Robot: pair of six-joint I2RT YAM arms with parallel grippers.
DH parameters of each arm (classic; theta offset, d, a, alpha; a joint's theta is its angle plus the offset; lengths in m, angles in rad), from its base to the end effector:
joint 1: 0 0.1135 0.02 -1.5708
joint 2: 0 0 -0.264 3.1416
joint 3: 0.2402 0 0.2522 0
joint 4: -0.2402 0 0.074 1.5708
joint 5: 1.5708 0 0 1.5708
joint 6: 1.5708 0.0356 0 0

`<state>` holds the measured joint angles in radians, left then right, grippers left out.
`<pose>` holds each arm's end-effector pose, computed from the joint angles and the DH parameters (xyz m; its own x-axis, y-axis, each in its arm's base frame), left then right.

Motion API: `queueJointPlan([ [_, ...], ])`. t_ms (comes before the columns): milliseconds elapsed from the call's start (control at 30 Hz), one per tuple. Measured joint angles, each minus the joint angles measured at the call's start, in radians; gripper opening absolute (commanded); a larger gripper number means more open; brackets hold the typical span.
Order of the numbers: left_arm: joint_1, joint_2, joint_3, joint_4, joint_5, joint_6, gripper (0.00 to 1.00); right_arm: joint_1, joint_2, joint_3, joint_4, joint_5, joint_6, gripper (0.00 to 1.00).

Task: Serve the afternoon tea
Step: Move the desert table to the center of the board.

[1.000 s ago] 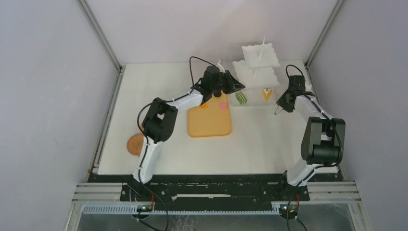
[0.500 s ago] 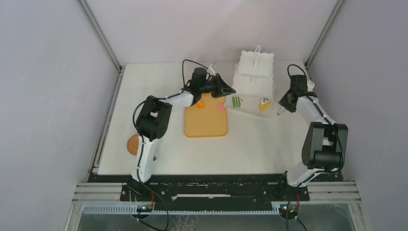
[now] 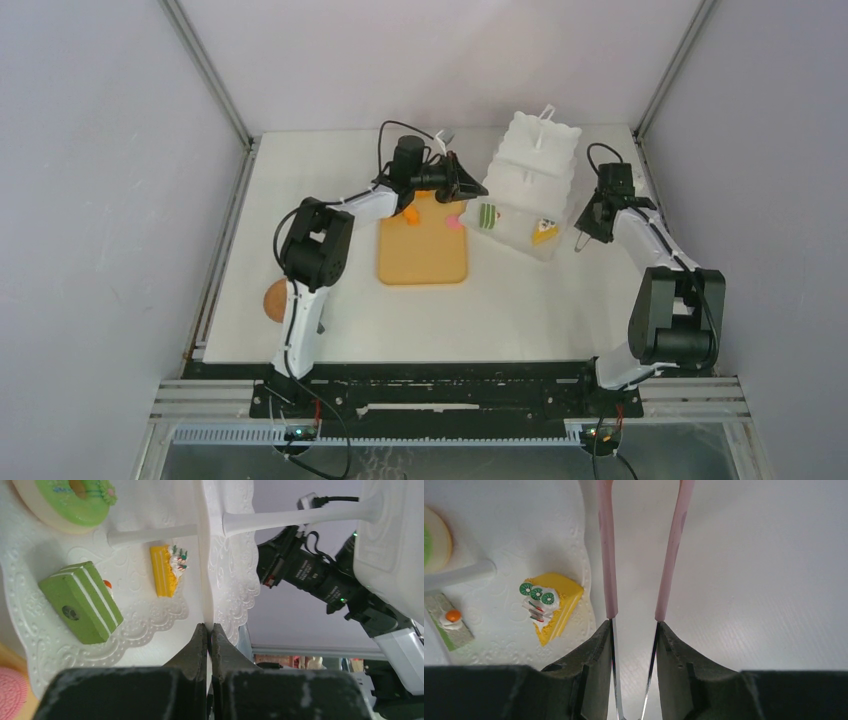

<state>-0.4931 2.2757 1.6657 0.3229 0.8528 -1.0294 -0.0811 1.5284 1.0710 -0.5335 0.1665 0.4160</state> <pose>0.4450 -0.2696 0.1958 -0.9407 -0.1345 -0.3115 0.2746 0.2373 -0.9318 0.3134 -0.0314 0.2316 -0.6938 0.4562 -0.5572 0.4928 0.8650 0.0946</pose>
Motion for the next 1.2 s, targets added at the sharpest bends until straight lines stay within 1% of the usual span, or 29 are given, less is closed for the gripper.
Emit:
queueJointPlan([
  [333, 0.011, 0.001, 0.086, -0.01, 0.121, 0.0, 0.04, 0.076, -0.007, -0.055, -0.023, -0.032, -0.048, 0.23],
  [733, 0.05, 0.039, 0.094, -0.002, 0.172, -0.01, 0.05, 0.135, -0.038, -0.093, -0.037, -0.036, -0.078, 0.23],
  [867, 0.05, 0.053, 0.094, 0.019, 0.181, -0.033, 0.05, 0.142, -0.055, -0.097, -0.042, -0.026, -0.078, 0.23],
  [1200, 0.043, 0.081, 0.094, 0.148, 0.203, -0.127, 0.06, 0.155, -0.077, -0.097, -0.04, -0.026, -0.078, 0.23],
])
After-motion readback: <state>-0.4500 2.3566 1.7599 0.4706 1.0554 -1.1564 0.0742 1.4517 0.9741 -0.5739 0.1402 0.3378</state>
